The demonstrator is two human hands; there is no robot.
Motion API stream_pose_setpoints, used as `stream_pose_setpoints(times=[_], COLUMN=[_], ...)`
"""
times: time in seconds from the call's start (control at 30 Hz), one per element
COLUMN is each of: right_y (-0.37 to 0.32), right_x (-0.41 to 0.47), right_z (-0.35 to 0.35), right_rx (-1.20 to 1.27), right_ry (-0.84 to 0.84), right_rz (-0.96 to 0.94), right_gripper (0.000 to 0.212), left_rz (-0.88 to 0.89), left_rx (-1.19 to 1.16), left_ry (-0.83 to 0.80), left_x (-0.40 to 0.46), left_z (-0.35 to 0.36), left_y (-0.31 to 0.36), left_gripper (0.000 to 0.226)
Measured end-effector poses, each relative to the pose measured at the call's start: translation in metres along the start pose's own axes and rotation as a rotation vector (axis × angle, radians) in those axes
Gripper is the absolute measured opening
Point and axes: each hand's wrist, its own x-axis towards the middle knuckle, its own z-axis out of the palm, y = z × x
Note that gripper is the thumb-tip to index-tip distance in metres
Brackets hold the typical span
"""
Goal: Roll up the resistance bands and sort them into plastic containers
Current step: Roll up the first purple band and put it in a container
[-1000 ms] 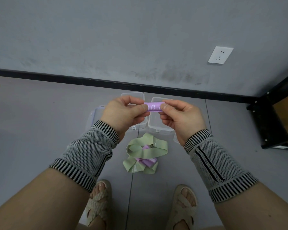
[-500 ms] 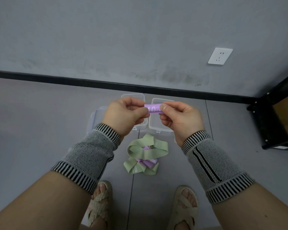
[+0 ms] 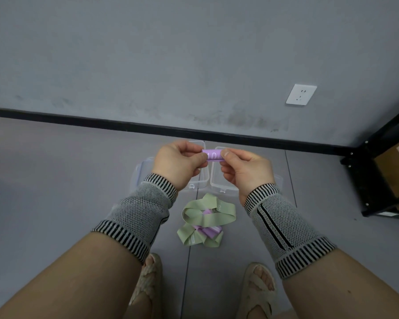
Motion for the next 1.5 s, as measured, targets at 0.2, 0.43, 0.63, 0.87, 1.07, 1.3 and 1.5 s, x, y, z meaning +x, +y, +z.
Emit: stream_pose_setpoints(times=[0.2,0.43,0.63,0.87,1.07,1.3,1.5], right_y=[-0.010,0.004,0.061,0.161,0.211,0.235,0.247], right_x=[0.007,0.054,0.122,0.236,0.277,0.309,0.318], right_z=[0.003,0.016,0.025,0.051,0.065,0.091,0.104], right_rx=[0.015,0.062,0.014,-0.115,-0.172,-0.206,-0.165], right_ry=[-0.033,0.067,0.082,0.069,0.083,0.049,0.053], right_rz=[0.030,0.051,0.077,0.119,0.198,0.226,0.232], right_gripper=[0.012,0.008,0.005,0.004,0.008,0.009,0.010], left_rz=[-0.008,0.021,0.095,-0.050,-0.182,-0.261,-0.256], left_rx=[0.022,0.112,0.684,0.779,0.847,0.674,0.631], left_ry=[0.005,-0.021,0.084,0.130,0.108,0.048,0.031], left_x=[0.010,0.066,0.148,0.281,0.321,0.339,0.318], left_z=[-0.006,-0.017,-0.036,-0.034,-0.037,-0.042,-0.053], left_y=[0.000,-0.019,-0.103,-0.223,-0.273,-0.292,-0.308], left_gripper=[0.008,0.016,0.037,0.050,0.056,0.059,0.055])
